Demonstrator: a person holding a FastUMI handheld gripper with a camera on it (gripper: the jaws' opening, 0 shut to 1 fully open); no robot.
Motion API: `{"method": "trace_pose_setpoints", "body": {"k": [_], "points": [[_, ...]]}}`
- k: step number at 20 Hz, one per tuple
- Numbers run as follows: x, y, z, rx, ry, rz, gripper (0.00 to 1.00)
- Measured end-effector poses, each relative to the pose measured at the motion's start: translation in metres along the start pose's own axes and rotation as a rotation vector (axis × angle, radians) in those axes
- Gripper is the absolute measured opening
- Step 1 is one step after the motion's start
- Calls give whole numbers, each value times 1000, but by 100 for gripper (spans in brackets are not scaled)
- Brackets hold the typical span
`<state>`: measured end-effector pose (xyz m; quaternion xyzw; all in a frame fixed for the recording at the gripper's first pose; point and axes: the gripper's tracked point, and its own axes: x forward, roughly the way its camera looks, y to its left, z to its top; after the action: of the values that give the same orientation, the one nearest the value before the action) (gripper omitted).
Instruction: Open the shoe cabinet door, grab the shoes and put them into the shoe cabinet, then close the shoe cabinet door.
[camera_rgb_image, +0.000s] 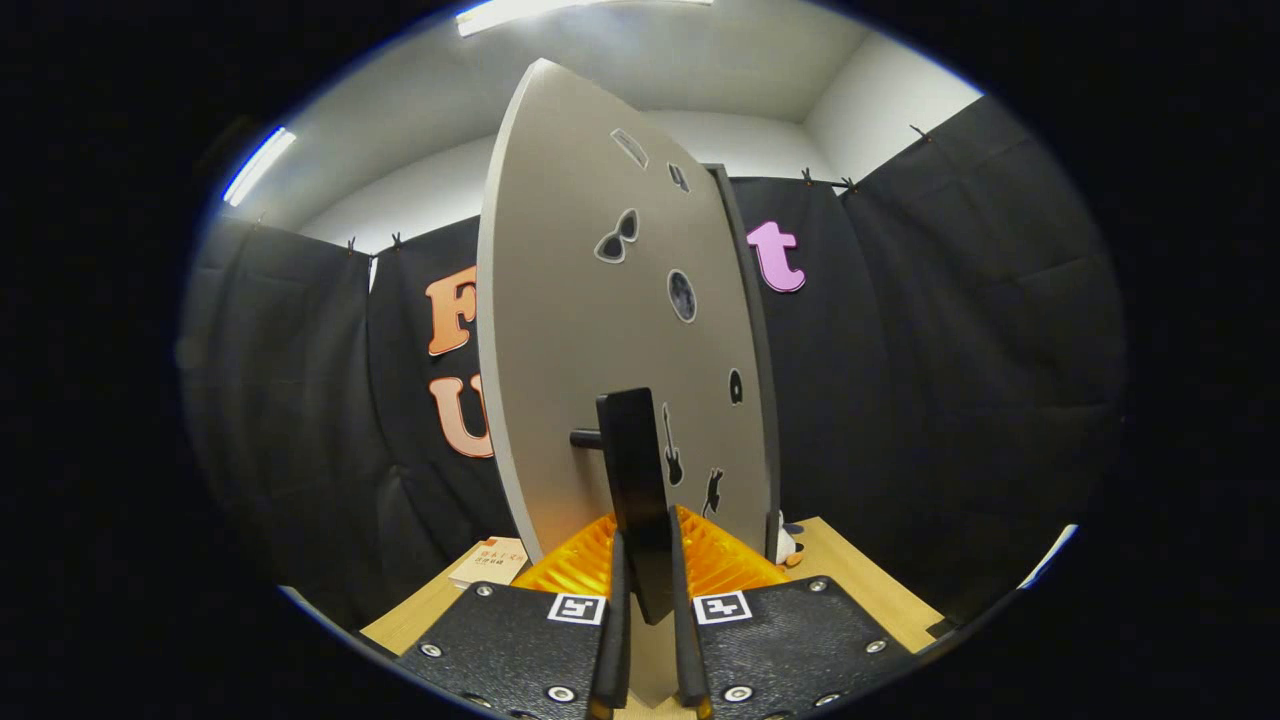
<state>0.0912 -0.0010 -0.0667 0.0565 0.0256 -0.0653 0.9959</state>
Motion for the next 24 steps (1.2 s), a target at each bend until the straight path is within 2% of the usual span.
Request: {"method": "trace_pose_setpoints", "body": {"k": [6, 11, 16, 24], "points": [[-8, -27, 2, 12, -1, -39, 18], [-10, -42, 6, -5, -2, 5, 17], [-13, -66, 8, -45, -12, -35, 17], [-19, -140, 13, -76, -5, -28, 9]]}}
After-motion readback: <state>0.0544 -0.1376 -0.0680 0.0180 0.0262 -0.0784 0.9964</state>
